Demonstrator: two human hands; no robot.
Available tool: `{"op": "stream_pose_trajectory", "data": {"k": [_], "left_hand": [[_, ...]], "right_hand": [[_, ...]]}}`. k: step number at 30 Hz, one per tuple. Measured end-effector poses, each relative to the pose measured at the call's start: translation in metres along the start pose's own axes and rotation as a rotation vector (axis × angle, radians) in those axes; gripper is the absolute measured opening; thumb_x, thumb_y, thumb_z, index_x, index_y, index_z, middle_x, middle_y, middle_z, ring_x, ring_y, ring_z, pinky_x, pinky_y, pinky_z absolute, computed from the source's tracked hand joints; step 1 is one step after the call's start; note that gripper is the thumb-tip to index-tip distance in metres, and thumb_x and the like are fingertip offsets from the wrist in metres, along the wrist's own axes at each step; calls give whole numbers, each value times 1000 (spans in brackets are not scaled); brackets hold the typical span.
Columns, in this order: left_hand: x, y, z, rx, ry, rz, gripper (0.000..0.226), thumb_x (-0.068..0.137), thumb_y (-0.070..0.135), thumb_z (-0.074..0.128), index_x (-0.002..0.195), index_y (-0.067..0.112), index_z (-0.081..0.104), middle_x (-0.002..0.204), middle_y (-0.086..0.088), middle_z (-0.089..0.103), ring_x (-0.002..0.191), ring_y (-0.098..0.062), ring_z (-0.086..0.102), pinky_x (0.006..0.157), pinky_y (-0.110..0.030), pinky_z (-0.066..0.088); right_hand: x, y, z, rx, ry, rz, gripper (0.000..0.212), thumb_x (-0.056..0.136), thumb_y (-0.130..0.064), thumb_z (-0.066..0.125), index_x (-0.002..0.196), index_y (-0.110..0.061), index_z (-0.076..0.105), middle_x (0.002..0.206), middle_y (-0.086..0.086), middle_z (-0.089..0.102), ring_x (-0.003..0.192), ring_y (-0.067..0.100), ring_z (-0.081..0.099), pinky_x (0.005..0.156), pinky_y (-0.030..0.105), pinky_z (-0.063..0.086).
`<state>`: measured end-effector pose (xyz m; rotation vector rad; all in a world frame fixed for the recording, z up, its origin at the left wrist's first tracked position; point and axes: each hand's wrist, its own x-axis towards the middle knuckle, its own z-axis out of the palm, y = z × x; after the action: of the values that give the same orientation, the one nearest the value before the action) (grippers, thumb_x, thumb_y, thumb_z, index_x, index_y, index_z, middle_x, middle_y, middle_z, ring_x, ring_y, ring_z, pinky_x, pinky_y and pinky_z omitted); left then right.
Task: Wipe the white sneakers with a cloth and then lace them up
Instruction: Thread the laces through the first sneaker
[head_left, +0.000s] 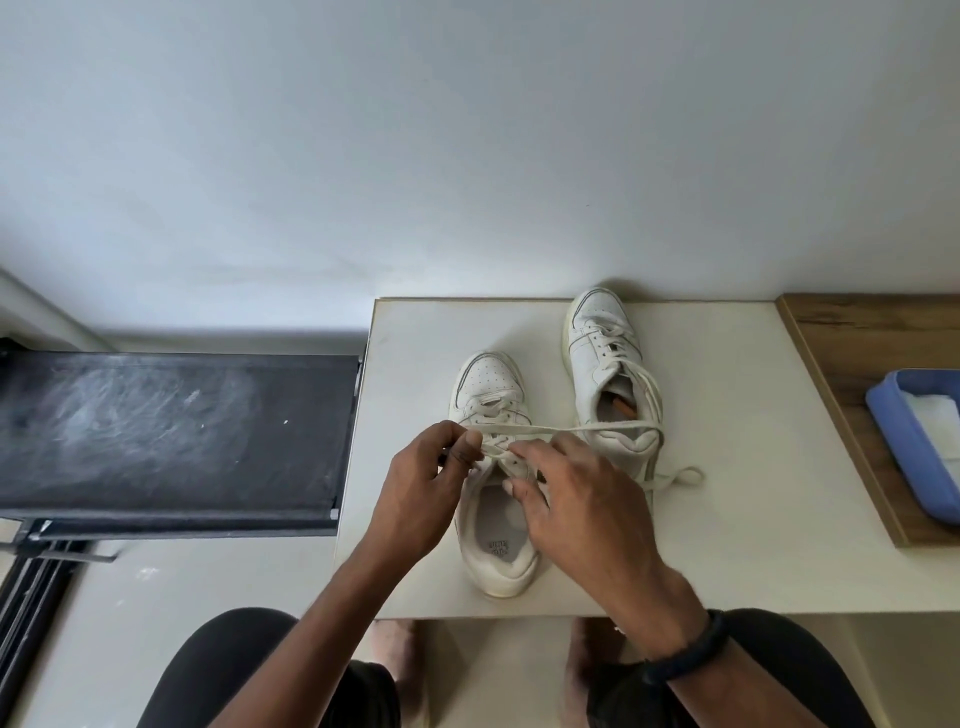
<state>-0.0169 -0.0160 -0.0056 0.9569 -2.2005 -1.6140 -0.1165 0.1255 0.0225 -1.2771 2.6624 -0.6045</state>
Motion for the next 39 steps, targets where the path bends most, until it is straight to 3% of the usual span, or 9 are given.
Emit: {"op": "stream_pose_trajectory", "data": {"k": [4, 8, 11, 15, 21, 27, 33, 36, 39], "left_hand": [[0, 2, -3, -3, -27, 9, 34, 93, 55, 51, 81, 27, 65, 80, 13, 71, 76, -4, 66, 80, -45, 58], [2, 2, -10, 55, -59, 22, 30, 93, 52, 56, 84, 27, 69, 82, 15, 72, 79, -3, 65, 79, -43, 57], [2, 3, -11, 77, -74, 41, 23, 93, 48, 62, 83, 28, 70, 82, 17, 70, 76, 0, 62, 75, -39, 55], [3, 4, -13, 58, -117, 58, 13, 92, 38, 69, 88, 26, 73, 85, 16, 72, 78, -1, 62, 69, -27, 54], [3, 0, -22, 155, -87, 137, 10, 93, 19, 72, 91, 27, 78, 92, 17, 72, 86, -1, 66, 64, -13, 47], [-6, -1, -37, 450, 67, 382, 11, 90, 38, 74, 85, 31, 80, 85, 16, 69, 78, -11, 62, 64, -35, 51], [-2, 3, -70, 866, 119, 541, 31, 86, 56, 57, 79, 34, 78, 79, 18, 66, 94, -15, 60, 77, -41, 39], [3, 1, -97, 957, 174, 511, 34, 85, 57, 57, 77, 32, 78, 78, 15, 63, 92, -21, 63, 78, -42, 36], [5, -8, -128, 962, 196, 315, 20, 86, 50, 68, 80, 34, 79, 78, 16, 63, 88, -24, 63, 76, -44, 35]], "right_hand": [[10, 8, 9, 111, 50, 6, 22, 81, -33, 81, 100, -26, 74, 98, -10, 60, 93, 15, 63, 68, 34, 56], [9, 14, 13, 258, 121, 49, 18, 77, -25, 85, 76, -25, 67, 87, -12, 60, 79, 11, 62, 63, 36, 55], [6, 19, 13, 371, 133, 67, 18, 78, -22, 85, 75, -22, 67, 82, -11, 64, 76, 9, 63, 68, 37, 54], [4, 27, 9, 553, 44, 206, 11, 81, -26, 82, 82, -20, 73, 82, -13, 72, 79, 1, 67, 71, 21, 53], [5, 35, 4, 366, 196, 55, 11, 85, -21, 79, 81, -19, 68, 94, -9, 61, 82, 8, 61, 68, 25, 51], [6, 33, -8, 149, 288, -155, 10, 83, -21, 76, 80, -15, 68, 94, -7, 66, 94, 18, 56, 81, 29, 46], [6, 42, -9, 317, 97, -147, 23, 94, -40, 55, 85, -20, 63, 61, -10, 61, 59, 13, 61, 61, 38, 53], [5, 44, -9, 275, 104, -117, 16, 95, -36, 61, 86, -22, 63, 59, -9, 60, 56, 12, 62, 53, 37, 53], [4, 43, -8, 233, 102, -111, 12, 94, -30, 67, 85, -22, 63, 59, -10, 59, 55, 12, 58, 51, 37, 52]]}}
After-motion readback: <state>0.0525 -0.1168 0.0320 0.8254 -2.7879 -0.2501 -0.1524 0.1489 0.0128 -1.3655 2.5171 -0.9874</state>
